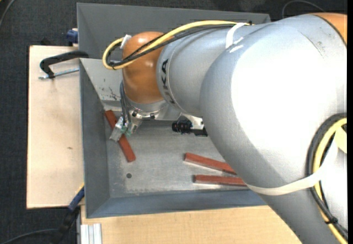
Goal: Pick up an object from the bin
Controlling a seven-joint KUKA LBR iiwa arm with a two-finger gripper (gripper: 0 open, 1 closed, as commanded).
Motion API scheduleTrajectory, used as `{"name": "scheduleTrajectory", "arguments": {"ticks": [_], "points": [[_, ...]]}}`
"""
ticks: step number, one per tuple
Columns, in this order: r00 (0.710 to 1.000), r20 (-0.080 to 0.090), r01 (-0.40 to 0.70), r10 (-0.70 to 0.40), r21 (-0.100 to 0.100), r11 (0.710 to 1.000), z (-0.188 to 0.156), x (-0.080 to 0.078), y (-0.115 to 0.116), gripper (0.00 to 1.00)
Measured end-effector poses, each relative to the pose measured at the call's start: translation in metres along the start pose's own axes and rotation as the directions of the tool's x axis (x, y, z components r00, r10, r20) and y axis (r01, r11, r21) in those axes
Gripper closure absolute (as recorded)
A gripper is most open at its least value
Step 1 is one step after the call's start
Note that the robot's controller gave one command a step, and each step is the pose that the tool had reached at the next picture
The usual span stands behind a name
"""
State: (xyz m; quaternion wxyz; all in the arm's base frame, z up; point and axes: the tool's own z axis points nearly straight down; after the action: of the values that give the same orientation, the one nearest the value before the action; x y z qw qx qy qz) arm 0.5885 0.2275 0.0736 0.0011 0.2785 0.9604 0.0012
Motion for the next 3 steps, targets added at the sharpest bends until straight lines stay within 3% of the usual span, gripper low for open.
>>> {"name": "scheduleTrajectory", "arguments": {"ticks": [1,2,3], "points": [[1.0,0.007,0.018,-0.018,-0.008,1.0,-0.147,-0.018,-0.017,1.0],[0.999,-0.009,0.047,-0.047,0.009,0.999,-0.089,0.047,-0.054,1.0],[0.998,-0.006,0.061,-0.061,0.005,0.998,-0.068,0.063,-0.043,1.0]]}}
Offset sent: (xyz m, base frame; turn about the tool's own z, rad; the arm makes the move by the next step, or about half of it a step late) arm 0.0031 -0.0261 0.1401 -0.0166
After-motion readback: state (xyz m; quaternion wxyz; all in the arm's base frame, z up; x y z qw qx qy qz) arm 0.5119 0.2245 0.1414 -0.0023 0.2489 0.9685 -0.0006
